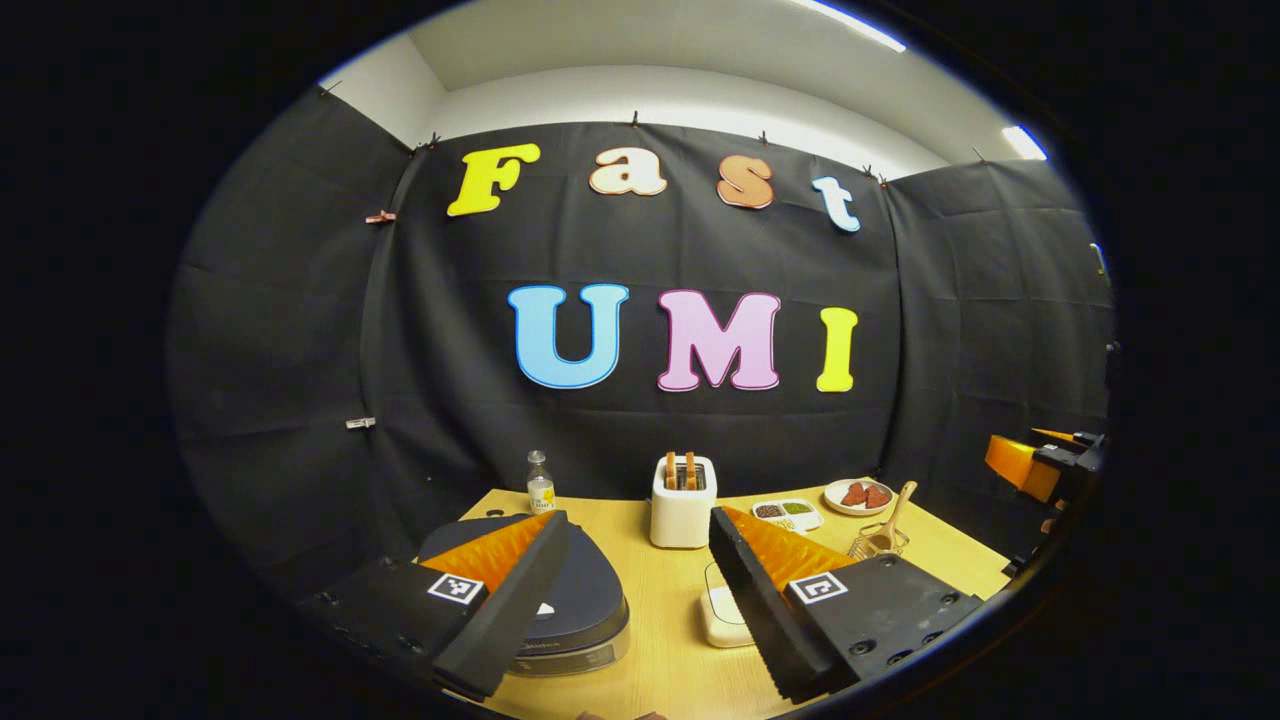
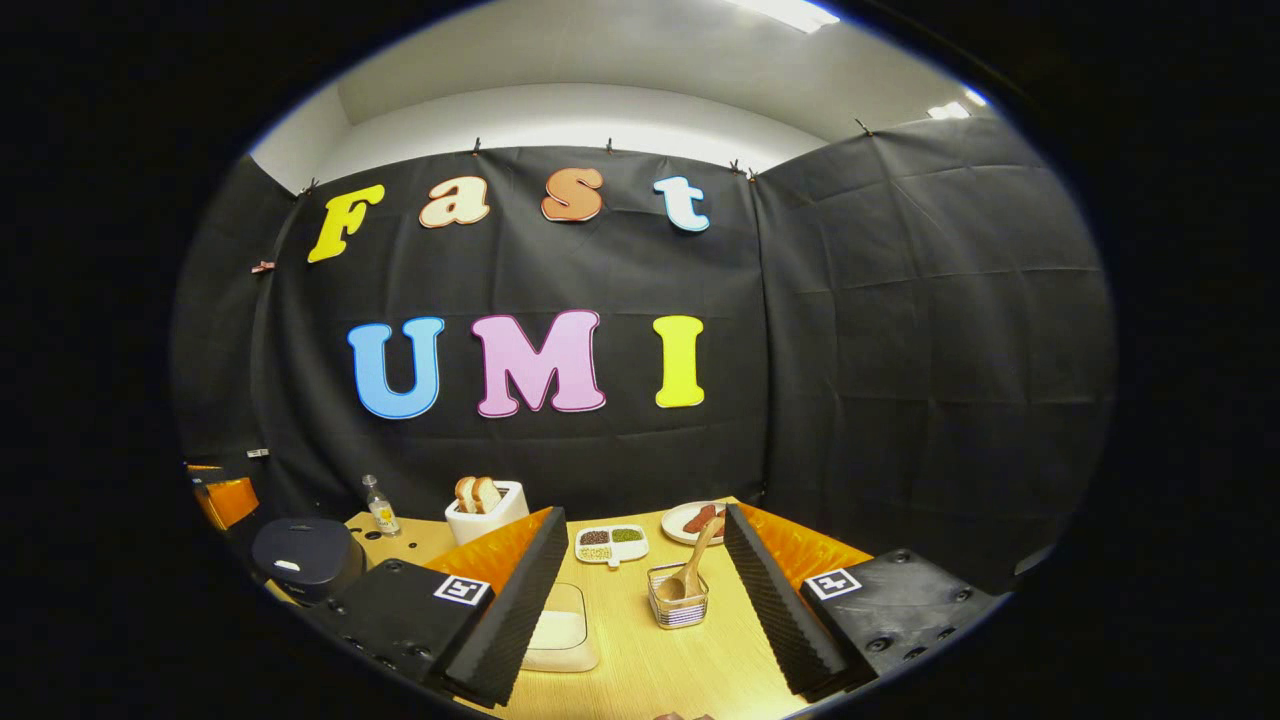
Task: Close the left gripper, press the button to open the rice cooker; take a wooden spoon from the chopstick holder with the right hand, scoop a spoonful of rice and pour it into the rice cooker, then put the wooden spoon back into the chopstick holder.
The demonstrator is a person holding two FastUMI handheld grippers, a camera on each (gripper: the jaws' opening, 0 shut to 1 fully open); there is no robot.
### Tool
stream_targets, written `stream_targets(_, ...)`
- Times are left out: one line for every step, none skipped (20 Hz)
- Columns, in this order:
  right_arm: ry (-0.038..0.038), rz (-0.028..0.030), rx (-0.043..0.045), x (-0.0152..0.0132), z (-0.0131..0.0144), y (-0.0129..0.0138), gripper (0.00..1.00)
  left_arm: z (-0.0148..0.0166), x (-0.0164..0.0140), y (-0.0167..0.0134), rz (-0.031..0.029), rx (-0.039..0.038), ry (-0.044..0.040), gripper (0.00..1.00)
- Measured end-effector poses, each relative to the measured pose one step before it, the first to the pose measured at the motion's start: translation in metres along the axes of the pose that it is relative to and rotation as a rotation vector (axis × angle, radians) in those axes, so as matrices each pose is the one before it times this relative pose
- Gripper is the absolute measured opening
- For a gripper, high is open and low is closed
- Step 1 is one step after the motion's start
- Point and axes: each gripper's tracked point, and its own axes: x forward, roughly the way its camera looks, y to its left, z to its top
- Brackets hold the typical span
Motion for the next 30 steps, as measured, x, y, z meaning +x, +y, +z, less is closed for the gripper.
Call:
stream_targets(0.00000, 0.00067, -0.00317, 0.00081, 0.00050, 0.00055, 0.98, -0.00093, 0.00270, 0.00577, 0.00657, -0.00728, 0.01080, 0.95)
stream_targets(-0.00032, 0.00124, -0.00073, 0.00051, 0.00021, 0.00097, 0.98, -0.00018, 0.00298, 0.00554, 0.00535, -0.00486, 0.01298, 0.95)
stream_targets(-0.00183, -0.00046, 0.00054, 0.00080, 0.00097, 0.00018, 0.98, -0.00095, 0.00318, 0.00740, 0.00588, -0.00456, 0.01154, 0.95)
stream_targets(-0.00034, -0.00240, 0.00027, 0.00068, 0.00045, -0.00052, 0.98, -0.00034, 0.00316, 0.00928, 0.01634, -0.00158, 0.01756, 0.95)
stream_targets(0.00121, -0.00210, 0.00098, 0.00071, -0.00023, -0.00059, 0.98, -0.00440, 0.00539, 0.01076, 0.01229, -0.00642, 0.01743, 0.95)
stream_targets(0.00147, -0.00144, 0.00158, 0.00042, -0.00187, -0.00049, 0.98, -0.00170, 0.00304, 0.00520, -0.00018, -0.01139, 0.01936, 0.91)
stream_targets(0.00272, -0.00203, 0.00055, 0.00083, -0.00070, 0.00016, 0.98, -0.00666, 0.00538, 0.00342, -0.00510, -0.01251, 0.02154, 0.88)
stream_targets(0.00314, -0.00286, -0.00072, -0.00070, -0.00197, -0.00073, 0.98, -0.00371, 0.00307, 0.00435, 0.00120, -0.01339, 0.01978, 0.81)
stream_targets(0.00223, -0.00427, 0.00048, -0.00052, -0.00170, -0.00115, 0.98, -0.00286, 0.00485, 0.00883, 0.00082, -0.01161, 0.02037, 0.76)
stream_targets(0.00641, -0.00479, 0.00130, 0.00118, -0.00210, -0.00165, 0.98, -0.00318, 0.00364, 0.00519, 0.00150, -0.00894, 0.02203, 0.70)
stream_targets(0.00795, -0.00501, -0.00071, 0.00082, -0.00265, -0.00127, 0.98, -0.00520, 0.00263, 0.00526, 0.00296, -0.00905, 0.02208, 0.67)
stream_targets(0.00748, -0.00802, -0.00006, 0.00012, -0.00340, -0.00201, 0.98, -0.00310, 0.00409, 0.00417, -0.00253, -0.01062, 0.01610, 0.53)
stream_targets(0.00394, -0.00597, 0.00306, -0.00006, -0.00225, -0.00201, 0.98, -0.00449, 0.00221, 0.00439, 0.00033, -0.00822, 0.01959, 0.48)
stream_targets(0.00170, -0.00729, 0.00576, 0.00009, -0.00156, -0.00177, 0.98, -0.00434, 0.00483, 0.00318, -0.00148, -0.00722, 0.02437, 0.39)
stream_targets(0.00078, -0.00778, 0.00676, -0.00117, 0.00054, -0.00173, 0.98, -0.00588, 0.00357, 0.00332, -0.00422, -0.00978, 0.02278, 0.34)
stream_targets(-0.00130, -0.00659, 0.00563, -0.00032, -0.00055, -0.00161, 0.98, -0.00568, 0.00309, 0.00345, -0.00289, -0.01393, 0.02602, 0.28)
stream_targets(-0.00239, -0.00671, 0.00038, -0.00083, -0.00056, -0.00246, 0.98, -0.00668, 0.00711, 0.00569, 0.00281, -0.01902, 0.03007, 0.23)
stream_targets(-0.00033, -0.00811, -0.00295, -0.00168, -0.00145, -0.00295, 0.98, -0.00542, 0.00082, 0.00674, 0.00912, -0.02238, 0.02926, 0.11)
stream_targets(0.00209, -0.00686, -0.00218, -0.00014, -0.00124, -0.00330, 0.98, -0.00289, 0.00645, 0.00075, -0.01191, -0.02468, 0.02064, 0.08)
stream_targets(0.00368, -0.00656, 0.00067, -0.00127, -0.00205, -0.00293, 0.98, -0.00340, 0.00188, -0.00010, -0.01583, -0.01837, 0.01772, 0.06)
stream_targets(0.00623, -0.00821, 0.00233, -0.00036, -0.00169, -0.00328, 0.98, -0.00532, 0.00303, -0.00015, -0.01136, -0.01084, 0.01796, 0.06)
stream_targets(0.00655, -0.00686, 0.00230, 0.00026, -0.00251, -0.00200, 0.98, -0.00527, 0.00435, 0.00133, -0.00366, -0.00263, 0.02427, 0.06)
stream_targets(0.01039, -0.00643, 0.00339, 0.00037, -0.00281, -0.00198, 0.98, -0.00644, 0.00503, 0.00336, -0.00040, 0.00172, 0.02055, 0.07)
stream_targets(0.01119, -0.00391, 0.00266, -0.00047, -0.00363, -0.00099, 0.98, -0.00495, 0.00441, 0.00165, -0.00117, 0.00033, 0.02300, 0.06)
stream_targets(0.01313, -0.00216, 0.00181, 0.00177, -0.00290, 0.00012, 0.98, -0.00595, 0.00428, 0.00104, -0.00214, -0.00469, 0.02120, 0.06)
stream_targets(0.01174, -0.00003, -0.00065, 0.00034, -0.00261, 0.00005, 1.00, -0.00425, 0.00330, 0.00168, 0.00038, -0.01005, 0.01942, 0.06)
stream_targets(0.00951, 0.00239, -0.00075, 0.00151, -0.00123, 0.00068, 0.98, -0.00613, 0.00480, 0.00221, 0.00219, -0.00700, 0.01691, 0.07)
stream_targets(0.00862, 0.00425, -0.00176, 0.00111, -0.00186, 0.00048, 0.98, -0.00517, 0.00334, 0.00268, 0.00546, -0.00507, 0.01347, 0.07)
stream_targets(0.00665, 0.00400, -0.00290, 0.00209, -0.00072, 0.00078, 0.98, -0.00727, 0.00313, 0.00261, 0.00735, -0.00385, 0.01761, 0.07)
stream_targets(0.00194, 0.00508, -0.00416, 0.00161, 0.00147, 0.00047, 0.98, -0.00576, 0.00147, 0.00052, 0.00185, -0.00501, 0.01566, 0.06)
